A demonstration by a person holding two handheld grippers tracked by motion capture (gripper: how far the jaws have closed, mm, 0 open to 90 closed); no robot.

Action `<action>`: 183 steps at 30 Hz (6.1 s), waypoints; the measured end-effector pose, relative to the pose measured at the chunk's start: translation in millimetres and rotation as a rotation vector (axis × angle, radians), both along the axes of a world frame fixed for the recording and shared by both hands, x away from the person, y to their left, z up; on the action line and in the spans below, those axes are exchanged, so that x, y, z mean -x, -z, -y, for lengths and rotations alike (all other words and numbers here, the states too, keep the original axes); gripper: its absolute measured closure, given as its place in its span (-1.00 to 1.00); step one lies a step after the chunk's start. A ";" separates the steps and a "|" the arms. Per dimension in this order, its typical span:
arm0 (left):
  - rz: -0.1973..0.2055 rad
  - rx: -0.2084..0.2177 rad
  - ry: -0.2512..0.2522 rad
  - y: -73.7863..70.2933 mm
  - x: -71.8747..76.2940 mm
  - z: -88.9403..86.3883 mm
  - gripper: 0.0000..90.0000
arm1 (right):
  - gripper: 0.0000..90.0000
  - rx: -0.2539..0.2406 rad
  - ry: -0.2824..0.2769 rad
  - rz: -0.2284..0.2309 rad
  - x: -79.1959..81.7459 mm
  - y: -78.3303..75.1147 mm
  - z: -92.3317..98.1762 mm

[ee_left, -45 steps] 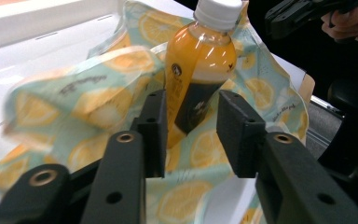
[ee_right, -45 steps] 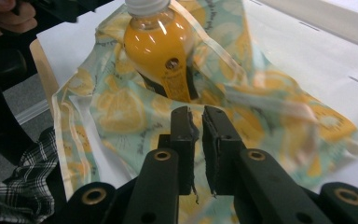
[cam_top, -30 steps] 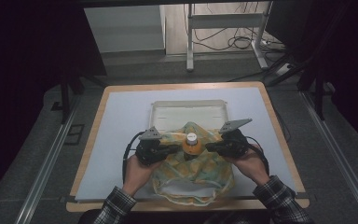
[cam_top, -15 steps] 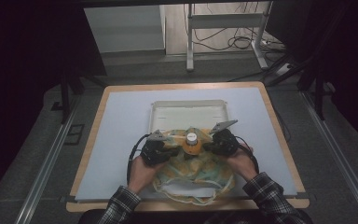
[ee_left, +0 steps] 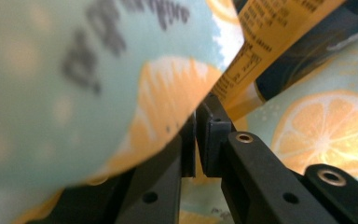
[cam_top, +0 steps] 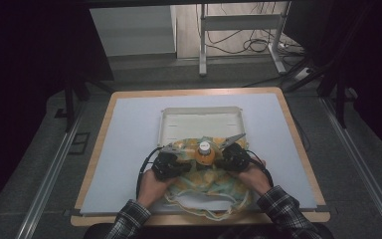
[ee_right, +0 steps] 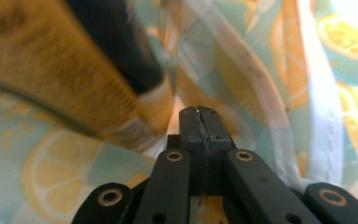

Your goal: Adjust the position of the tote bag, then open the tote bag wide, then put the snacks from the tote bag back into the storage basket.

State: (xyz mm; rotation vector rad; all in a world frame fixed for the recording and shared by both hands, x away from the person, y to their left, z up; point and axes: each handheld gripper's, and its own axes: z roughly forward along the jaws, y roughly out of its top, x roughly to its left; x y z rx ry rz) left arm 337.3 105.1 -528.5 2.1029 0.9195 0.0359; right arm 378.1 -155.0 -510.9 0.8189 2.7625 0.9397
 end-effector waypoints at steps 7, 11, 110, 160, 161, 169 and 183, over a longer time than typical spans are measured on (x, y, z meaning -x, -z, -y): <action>-0.034 -0.030 0.031 7.9 7.9 0.6 0.93 | 0.97 0.006 -0.032 -0.031 13.1 3.7 9.7; -0.044 -0.027 0.045 9.6 12.0 3.3 0.94 | 0.97 0.004 -0.046 -0.040 17.8 3.6 11.9; 0.039 -0.042 -0.076 7.8 -38.1 -0.7 0.92 | 0.97 -0.048 0.114 -0.010 -17.0 4.7 30.0; 0.203 0.022 -0.032 -30.8 4.1 -9.4 0.57 | 0.64 -0.125 0.034 0.056 11.1 -25.4 34.8; 0.205 0.030 -0.034 -32.2 5.9 -10.2 0.56 | 0.63 -0.126 0.028 0.058 12.1 -26.2 34.8; 0.207 0.055 -0.038 -37.3 18.2 -15.2 0.41 | 0.47 -0.117 0.013 0.069 21.0 -32.1 36.0; 0.215 0.083 -0.069 -40.4 36.2 -25.0 0.01 | 0.04 -0.133 0.013 0.099 34.7 -42.4 38.7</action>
